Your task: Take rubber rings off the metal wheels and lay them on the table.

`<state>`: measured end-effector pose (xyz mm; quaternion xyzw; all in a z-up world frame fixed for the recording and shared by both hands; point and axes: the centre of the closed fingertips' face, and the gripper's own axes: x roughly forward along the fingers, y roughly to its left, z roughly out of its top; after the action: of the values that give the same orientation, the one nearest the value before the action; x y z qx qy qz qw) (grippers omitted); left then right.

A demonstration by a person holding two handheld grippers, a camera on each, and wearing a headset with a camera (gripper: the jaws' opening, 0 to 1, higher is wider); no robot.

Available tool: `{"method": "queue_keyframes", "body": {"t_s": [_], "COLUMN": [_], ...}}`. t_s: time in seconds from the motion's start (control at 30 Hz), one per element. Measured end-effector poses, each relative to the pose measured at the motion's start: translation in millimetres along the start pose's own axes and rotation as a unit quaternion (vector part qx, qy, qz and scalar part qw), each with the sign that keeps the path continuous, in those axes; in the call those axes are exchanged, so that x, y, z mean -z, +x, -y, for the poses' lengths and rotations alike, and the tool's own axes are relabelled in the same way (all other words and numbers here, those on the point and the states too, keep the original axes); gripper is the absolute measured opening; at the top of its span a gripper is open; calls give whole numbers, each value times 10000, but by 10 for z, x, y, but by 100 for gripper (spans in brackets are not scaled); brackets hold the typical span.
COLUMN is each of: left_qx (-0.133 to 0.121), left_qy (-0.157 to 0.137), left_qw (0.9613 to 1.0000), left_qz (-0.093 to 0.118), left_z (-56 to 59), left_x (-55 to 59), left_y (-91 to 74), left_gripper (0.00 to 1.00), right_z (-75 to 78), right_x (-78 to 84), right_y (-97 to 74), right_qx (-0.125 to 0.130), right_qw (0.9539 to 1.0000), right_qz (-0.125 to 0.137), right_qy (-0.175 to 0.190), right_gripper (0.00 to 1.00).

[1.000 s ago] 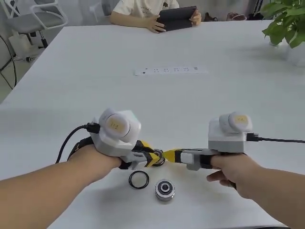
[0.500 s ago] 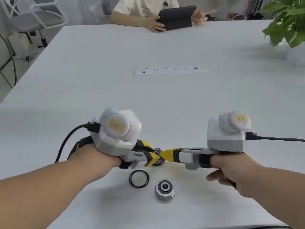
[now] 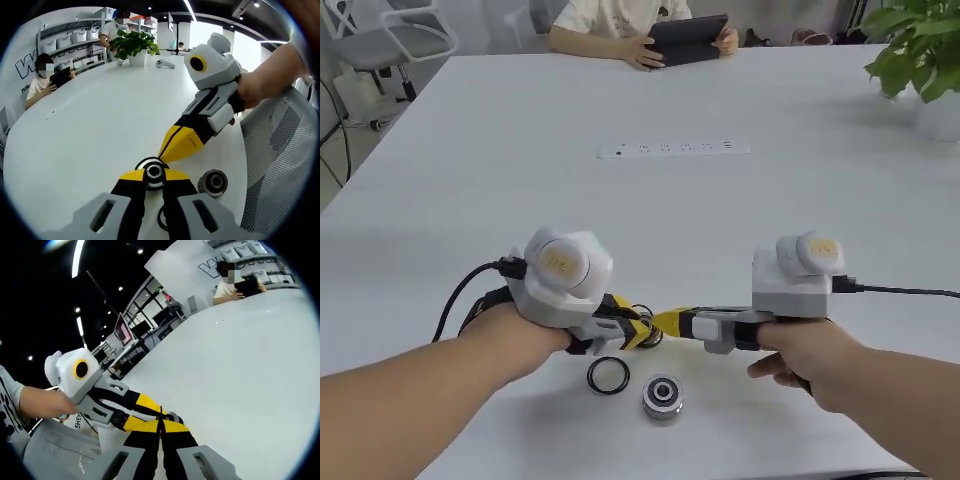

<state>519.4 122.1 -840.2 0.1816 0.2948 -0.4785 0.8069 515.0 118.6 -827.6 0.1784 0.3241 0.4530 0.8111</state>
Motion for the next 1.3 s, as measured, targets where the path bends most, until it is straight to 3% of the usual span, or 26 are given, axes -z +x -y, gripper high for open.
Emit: {"method": "queue_keyframes", "body": {"t_s": [0.3, 0.53, 0.67, 1.3], "left_qx": [0, 84, 129, 212], "left_qy": [83, 146, 63, 221], "left_qw": [10000, 9998, 9999, 9990], "left_qz": [-28, -105, 14, 312], "left_z": [2, 19, 33, 148], "left_x": [-11, -40, -96, -198], "left_y": [1, -21, -61, -356], "left_gripper": [8, 13, 14, 30], "right_z": [52, 26, 31, -65], "right_x": [44, 54, 43, -56], "right_y": [-26, -32, -36, -90], "right_qx": [144, 99, 85, -59], "right_qw": [9999, 9999, 9999, 9998], "right_qz": [-78, -98, -80, 100], "right_qy": [24, 25, 50, 180], "right_gripper": [0, 0, 0, 0]}}
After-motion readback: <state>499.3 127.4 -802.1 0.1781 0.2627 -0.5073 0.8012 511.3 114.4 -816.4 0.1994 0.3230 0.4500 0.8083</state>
